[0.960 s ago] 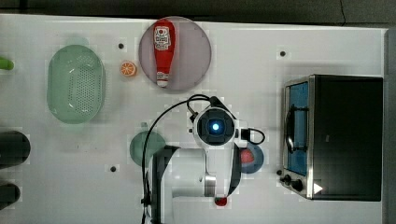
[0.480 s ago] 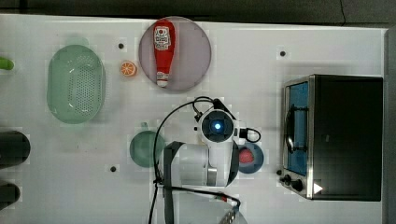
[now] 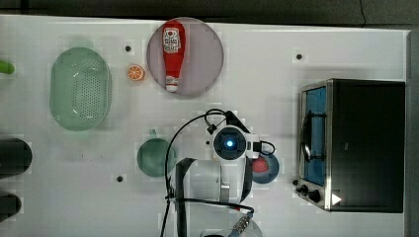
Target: Pick banana from table and place on oven.
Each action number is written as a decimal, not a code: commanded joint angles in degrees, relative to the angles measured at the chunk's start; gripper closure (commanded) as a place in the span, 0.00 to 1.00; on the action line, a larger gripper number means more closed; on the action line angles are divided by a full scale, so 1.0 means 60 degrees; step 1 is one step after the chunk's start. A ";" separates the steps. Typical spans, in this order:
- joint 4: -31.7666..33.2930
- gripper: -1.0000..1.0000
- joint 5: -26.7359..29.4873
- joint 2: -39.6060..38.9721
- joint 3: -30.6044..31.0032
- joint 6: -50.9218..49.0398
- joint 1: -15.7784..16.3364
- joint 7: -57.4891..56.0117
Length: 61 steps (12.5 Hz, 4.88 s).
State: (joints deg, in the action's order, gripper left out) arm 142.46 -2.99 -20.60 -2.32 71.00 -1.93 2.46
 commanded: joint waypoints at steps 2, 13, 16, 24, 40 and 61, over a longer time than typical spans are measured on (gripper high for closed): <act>-0.0192 0.73 0.0095 0.0096 -0.0048 0.0293 0.0199 0.0069; -0.2042 0.73 0.0099 0.5441 0.0120 -0.6824 0.0266 0.0078; -0.3763 0.73 0.0099 0.6136 0.0181 -0.9554 0.0268 0.0078; -0.5589 0.73 0.0054 0.4633 -0.1921 -1.0090 -0.0155 -0.2466; -0.5849 0.00 0.0115 0.2206 -0.5442 -0.7328 -0.0292 -0.8431; -0.6193 0.00 0.0067 0.6159 0.0084 -1.2165 0.0473 0.0539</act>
State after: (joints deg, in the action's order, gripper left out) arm 105.14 -2.15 17.26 0.99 -2.30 3.19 2.55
